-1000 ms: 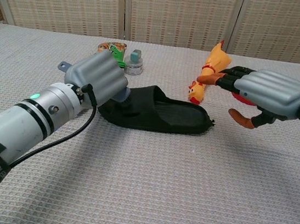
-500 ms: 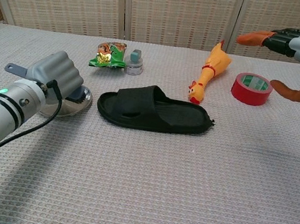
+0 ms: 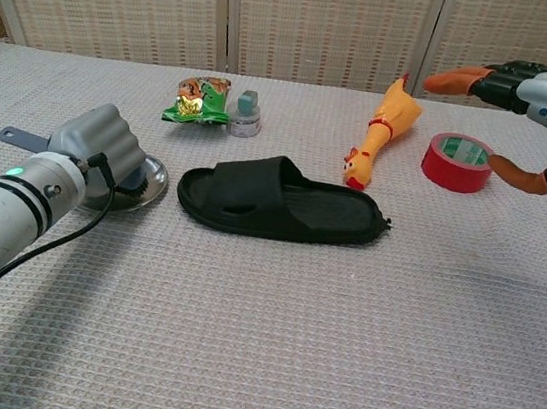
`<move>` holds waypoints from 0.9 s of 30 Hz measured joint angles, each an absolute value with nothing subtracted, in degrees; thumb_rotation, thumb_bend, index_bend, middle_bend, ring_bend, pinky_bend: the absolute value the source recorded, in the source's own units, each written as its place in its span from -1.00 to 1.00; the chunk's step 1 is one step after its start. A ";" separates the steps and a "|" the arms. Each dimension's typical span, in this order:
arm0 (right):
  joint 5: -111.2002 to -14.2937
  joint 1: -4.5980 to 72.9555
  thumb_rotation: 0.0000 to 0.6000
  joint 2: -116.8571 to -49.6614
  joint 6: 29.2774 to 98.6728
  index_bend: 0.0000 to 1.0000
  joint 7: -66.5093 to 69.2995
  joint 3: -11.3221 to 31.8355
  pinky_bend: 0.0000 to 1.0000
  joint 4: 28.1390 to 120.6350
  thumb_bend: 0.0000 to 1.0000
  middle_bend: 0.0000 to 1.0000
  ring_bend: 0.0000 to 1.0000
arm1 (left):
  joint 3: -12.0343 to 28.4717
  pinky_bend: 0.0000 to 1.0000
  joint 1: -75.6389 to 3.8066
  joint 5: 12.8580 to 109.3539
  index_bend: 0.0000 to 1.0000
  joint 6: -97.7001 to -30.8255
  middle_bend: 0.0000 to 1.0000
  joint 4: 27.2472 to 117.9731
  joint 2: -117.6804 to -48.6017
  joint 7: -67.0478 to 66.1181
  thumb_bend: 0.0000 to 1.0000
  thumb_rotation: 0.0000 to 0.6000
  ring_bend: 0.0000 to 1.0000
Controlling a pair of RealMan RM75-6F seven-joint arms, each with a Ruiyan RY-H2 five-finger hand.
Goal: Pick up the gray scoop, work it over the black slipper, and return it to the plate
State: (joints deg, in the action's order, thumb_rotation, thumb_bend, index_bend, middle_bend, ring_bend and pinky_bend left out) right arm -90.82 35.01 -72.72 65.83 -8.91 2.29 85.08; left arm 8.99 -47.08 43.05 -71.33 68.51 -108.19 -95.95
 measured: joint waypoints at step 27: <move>-91.18 34.21 1.00 -72.51 66.26 -1.00 -11.25 3.26 -1.00 86.90 -0.06 -1.00 -1.00 | 7.73 1.00 -48.54 41.88 -0.47 -71.75 -0.25 69.01 -108.22 -94.58 -0.11 1.00 0.42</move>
State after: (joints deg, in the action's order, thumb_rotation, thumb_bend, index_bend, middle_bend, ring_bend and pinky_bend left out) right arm -91.18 34.21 -72.51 66.26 -11.25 3.26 86.90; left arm 7.73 -48.54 41.88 -71.75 69.01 -108.22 -94.58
